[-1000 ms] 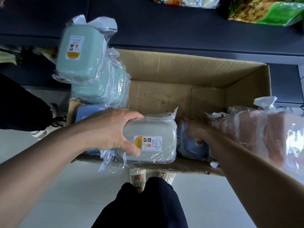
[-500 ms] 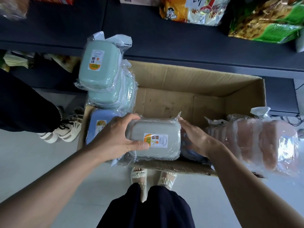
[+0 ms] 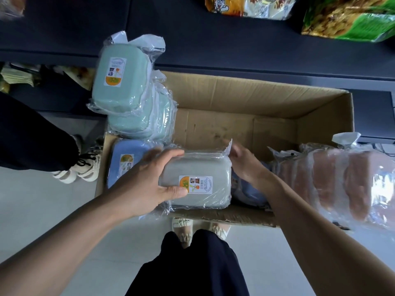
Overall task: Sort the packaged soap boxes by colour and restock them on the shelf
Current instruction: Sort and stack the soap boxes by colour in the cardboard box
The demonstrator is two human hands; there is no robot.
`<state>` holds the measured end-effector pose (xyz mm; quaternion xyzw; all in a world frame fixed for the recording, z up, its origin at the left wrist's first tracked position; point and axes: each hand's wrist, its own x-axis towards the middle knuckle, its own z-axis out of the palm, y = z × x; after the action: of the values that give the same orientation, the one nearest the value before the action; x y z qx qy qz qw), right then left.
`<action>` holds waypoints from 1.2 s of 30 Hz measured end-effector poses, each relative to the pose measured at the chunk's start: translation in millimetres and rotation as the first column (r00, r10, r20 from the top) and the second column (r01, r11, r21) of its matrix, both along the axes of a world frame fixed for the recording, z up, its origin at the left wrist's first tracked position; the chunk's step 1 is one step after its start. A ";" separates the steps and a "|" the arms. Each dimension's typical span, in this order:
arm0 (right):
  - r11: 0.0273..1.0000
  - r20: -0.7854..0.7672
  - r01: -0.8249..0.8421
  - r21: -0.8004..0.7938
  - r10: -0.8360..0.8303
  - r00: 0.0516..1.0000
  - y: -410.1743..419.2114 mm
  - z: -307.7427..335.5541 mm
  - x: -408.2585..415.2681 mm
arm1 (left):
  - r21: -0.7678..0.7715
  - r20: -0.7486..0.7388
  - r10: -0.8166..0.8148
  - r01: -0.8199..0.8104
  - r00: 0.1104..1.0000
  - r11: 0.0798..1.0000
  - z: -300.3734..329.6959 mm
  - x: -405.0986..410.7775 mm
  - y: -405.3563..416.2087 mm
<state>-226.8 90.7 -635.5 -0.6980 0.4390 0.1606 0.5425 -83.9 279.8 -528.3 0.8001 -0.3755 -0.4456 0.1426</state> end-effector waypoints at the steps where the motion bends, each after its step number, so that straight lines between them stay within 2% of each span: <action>1: 0.992 0.050 -0.076 -0.097 0.081 0.995 -5.1 -0.2 -0.5 | 0.006 0.034 -0.017 0.017 0.999 1.000 1.3 -1.8 -1.9; 3: 0.912 0.060 -0.318 -0.258 0.344 0.937 -13.1 -2.2 -2.6 | 0.032 0.118 -0.064 0.061 0.991 0.998 7.0 -6.3 -6.4; 5: 0.807 -0.005 -0.500 -0.314 0.525 0.851 -16.4 -4.5 -3.4 | 0.002 0.260 -0.136 0.140 0.956 0.990 13.0 -14.1 -10.2; 7: 0.776 -0.024 -0.564 -0.284 0.582 0.813 -16.7 -6.8 -1.1 | -0.062 0.382 -0.199 0.240 0.902 0.969 15.3 -23.0 -10.1; 9: 0.742 -0.112 -0.618 -0.260 0.613 0.782 -16.1 -8.9 3.7 | -0.058 0.408 -0.279 0.329 0.869 0.942 10.7 -32.4 -6.7; 11: 0.736 -0.182 -0.627 -0.256 0.600 0.779 -16.7 -15.9 7.1 | -0.041 0.441 -0.310 0.364 0.842 0.931 7.0 -40.3 -3.5; 16: 0.648 -0.236 -0.649 -0.398 0.611 0.756 -17.9 -27.9 11.3 | -0.004 0.474 -0.351 0.401 0.808 0.916 5.0 -48.2 1.4; 20: 0.773 -0.130 -0.480 -0.414 0.472 0.872 -20.3 -30.3 4.6 | 0.016 0.483 -0.385 0.431 0.787 0.902 2.9 -48.8 -4.2; 23: 0.803 -0.118 -0.442 -0.399 0.433 0.893 -23.9 -24.7 0.4 | -0.011 0.498 -0.374 0.437 0.783 0.900 2.4 -46.7 -11.6; 25: 0.905 -0.021 -0.304 -0.298 0.312 0.950 -29.2 -7.9 1.3 | -0.015 0.477 -0.362 0.419 0.801 0.908 2.1 -44.6 -14.3; 27: 0.986 0.067 -0.145 -0.077 0.150 0.986 -36.6 10.6 1.8 | -0.010 0.436 -0.351 0.394 0.829 0.919 2.4 -42.3 -14.4; 29: 0.970 0.065 -0.053 0.238 0.039 0.997 -40.5 25.4 0.5 | -0.033 0.400 -0.338 0.382 0.852 0.924 2.6 -39.4 -14.4; 31: 0.887 0.033 -0.006 0.462 -0.011 0.999 -37.3 31.1 -1.7 | -0.085 0.349 -0.294 0.343 0.890 0.936 1.3 -36.4 -15.7; 33: 0.858 0.014 -0.052 0.511 0.052 0.999 -30.7 31.5 -2.2 | -0.132 0.276 -0.172 0.214 0.946 0.968 1.3 -32.7 -16.1; 36: 0.904 -0.026 -0.096 0.416 0.117 0.993 -20.6 29.4 -1.9 | -0.143 0.161 0.121 -0.098 0.980 0.985 4.1 -23.9 -11.1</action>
<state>-228.7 70.1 -606.1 -0.5860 0.3697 0.2967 0.6571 -107.9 268.7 -524.2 0.8430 -0.3705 -0.3414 0.1883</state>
